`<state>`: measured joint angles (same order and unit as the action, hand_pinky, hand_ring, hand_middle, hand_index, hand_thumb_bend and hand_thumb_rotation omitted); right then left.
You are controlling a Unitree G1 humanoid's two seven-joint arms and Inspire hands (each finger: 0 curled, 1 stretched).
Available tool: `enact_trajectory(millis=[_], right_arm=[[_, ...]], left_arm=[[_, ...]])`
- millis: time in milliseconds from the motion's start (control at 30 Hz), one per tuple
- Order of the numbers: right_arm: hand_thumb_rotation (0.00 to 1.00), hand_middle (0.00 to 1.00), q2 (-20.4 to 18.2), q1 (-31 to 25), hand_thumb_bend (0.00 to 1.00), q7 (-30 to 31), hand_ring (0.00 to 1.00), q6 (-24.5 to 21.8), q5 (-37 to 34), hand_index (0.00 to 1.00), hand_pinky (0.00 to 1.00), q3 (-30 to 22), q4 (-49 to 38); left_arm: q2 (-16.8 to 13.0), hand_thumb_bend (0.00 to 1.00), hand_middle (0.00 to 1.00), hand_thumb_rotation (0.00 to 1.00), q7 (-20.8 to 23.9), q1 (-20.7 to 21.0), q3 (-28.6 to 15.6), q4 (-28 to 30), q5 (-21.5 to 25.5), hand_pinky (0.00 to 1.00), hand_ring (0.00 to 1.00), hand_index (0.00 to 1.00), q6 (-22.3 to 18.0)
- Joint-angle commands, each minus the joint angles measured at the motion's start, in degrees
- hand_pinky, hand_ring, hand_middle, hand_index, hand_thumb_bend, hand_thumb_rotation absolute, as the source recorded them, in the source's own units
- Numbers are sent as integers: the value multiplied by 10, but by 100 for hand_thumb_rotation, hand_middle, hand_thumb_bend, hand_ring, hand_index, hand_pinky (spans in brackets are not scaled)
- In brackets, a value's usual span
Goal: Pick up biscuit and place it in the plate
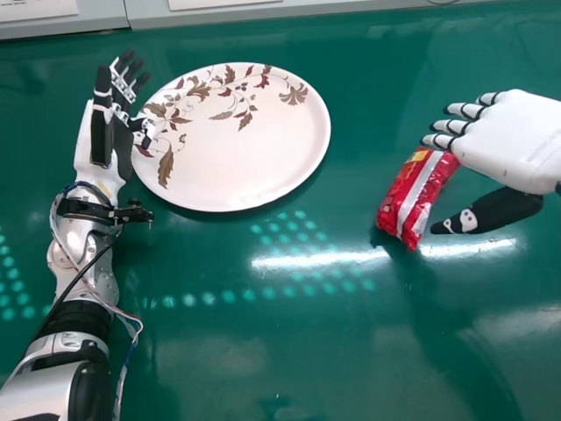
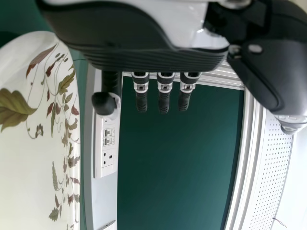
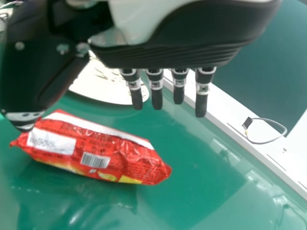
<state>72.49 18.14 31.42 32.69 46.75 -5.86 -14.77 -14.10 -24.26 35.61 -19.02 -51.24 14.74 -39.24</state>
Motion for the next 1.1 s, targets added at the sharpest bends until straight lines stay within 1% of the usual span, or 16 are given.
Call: enact_trajectory(millis=[0,67,133,267,333,500,633,733,867,1067], right_arm=[[27,100,13,15,100,-11,100,18,8,100,85,11,6],[28,100,13,25,100,-21,100,34,13,100,84,17,17],[27,100,10,34,100,-37,100,48,18,100,83,22,30],[28,100,10,53,100,-44,100,64,25,100,87,33,43],[29,100,9,61,100,-50,100,71,32,100,89,39,49],[31,100,1,81,100,-83,100,90,53,100,84,56,78],[33,100,-5,103,100,-91,100,96,68,100,83,77,94],[33,100,-13,117,100,-112,100,104,86,100,82,95,110],[37,100,-22,133,100,-119,100,105,112,100,83,119,120],[37,100,-37,155,100,-133,100,111,133,100,86,147,146]], left_arm=[[1,100,100,98,-1,-43,-5,-18,6,0,100,100,1],[-2,100,100,98,-6,-41,-5,-24,6,0,100,100,-2],[0,100,100,98,-2,-42,-4,-19,5,0,100,100,2],[1,100,100,97,0,-42,-4,-19,5,0,100,100,3],[1,100,100,98,3,-42,-3,-19,2,0,100,100,2],[3,100,100,98,9,-44,-2,-15,0,0,100,100,1],[5,100,100,98,7,-45,-1,-13,2,0,100,100,-2],[7,100,100,97,14,-47,-2,-8,2,0,100,100,2],[9,100,100,97,20,-51,-2,3,3,0,100,100,9],[10,100,100,97,18,-59,-3,17,8,0,100,100,15]])
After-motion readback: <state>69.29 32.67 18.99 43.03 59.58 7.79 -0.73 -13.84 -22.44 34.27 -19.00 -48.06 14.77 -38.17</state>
